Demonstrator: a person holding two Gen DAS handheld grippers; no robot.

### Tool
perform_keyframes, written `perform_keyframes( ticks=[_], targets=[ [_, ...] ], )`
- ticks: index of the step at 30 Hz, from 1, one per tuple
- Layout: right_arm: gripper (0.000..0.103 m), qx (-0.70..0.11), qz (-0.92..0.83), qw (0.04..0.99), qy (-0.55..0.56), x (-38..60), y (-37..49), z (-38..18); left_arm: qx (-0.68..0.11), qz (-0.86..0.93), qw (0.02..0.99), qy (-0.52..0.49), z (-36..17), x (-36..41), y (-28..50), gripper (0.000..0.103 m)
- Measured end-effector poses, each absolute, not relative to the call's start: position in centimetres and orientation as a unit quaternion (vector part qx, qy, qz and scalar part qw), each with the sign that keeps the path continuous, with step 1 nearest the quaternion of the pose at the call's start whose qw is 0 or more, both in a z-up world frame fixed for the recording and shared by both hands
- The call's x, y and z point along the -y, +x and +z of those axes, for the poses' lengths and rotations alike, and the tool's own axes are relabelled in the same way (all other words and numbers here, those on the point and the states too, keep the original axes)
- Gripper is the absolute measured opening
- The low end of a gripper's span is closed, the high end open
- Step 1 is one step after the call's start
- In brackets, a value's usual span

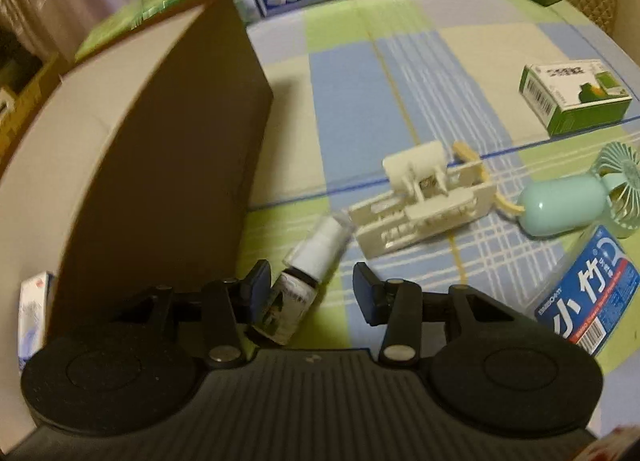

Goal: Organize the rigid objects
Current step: 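Grasp the small brown spray bottle with the left tool, then lower the right tool over the blue-white toothpick case while the left tool holds the spray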

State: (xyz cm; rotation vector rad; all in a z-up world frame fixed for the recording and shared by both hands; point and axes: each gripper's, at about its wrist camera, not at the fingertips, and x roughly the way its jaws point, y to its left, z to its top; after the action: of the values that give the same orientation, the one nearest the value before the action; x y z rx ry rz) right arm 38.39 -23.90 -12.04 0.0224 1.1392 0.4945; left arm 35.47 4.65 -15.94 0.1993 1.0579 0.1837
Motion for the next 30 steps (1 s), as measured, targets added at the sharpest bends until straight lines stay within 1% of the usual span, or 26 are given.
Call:
perform_keyframes(
  ticks=[1,2,3,5,13,20,24,30],
  targets=[
    [0.064,-0.535,0.231,0.813,0.01,23.9,38.4,-12.1,-0.503,0.085,0.855,0.089,-15.9,-4.6,35.4,0.033],
    [0.064,-0.535,0.231,0.812,0.01,23.9,38.5,-12.2,-0.506,0.079,0.855,0.084,-15.8,-4.6,35.2,0.027],
    [0.064,-0.536,0.231,0.812,0.01,23.9,38.5,-12.3,-0.507,0.077,0.855,0.078,-15.8,-4.5,34.9,0.023],
    [0.064,-0.539,0.231,0.81,0.01,23.8,38.6,-12.4,-0.508,0.077,0.856,0.065,-15.7,-4.6,34.3,0.02],
    [0.064,-0.527,0.263,0.808,-0.008,22.1,37.5,-12.2,-0.505,0.083,0.859,0.028,-15.3,-4.7,30.6,0.019],
    [0.064,-0.492,0.355,0.793,-0.05,18.3,34.6,-12.0,-0.508,0.101,0.855,-0.006,-15.1,-5.1,27.7,0.019],
    [0.064,-0.485,0.41,0.771,-0.053,15.3,33.2,-12.7,-0.51,0.108,0.853,-0.022,-15.0,-5.5,26.9,0.019],
    [0.064,-0.489,0.427,0.758,-0.074,11.4,32.7,-14.4,-0.513,0.111,0.85,-0.041,-15.0,-5.9,26.2,0.019]
  ],
)
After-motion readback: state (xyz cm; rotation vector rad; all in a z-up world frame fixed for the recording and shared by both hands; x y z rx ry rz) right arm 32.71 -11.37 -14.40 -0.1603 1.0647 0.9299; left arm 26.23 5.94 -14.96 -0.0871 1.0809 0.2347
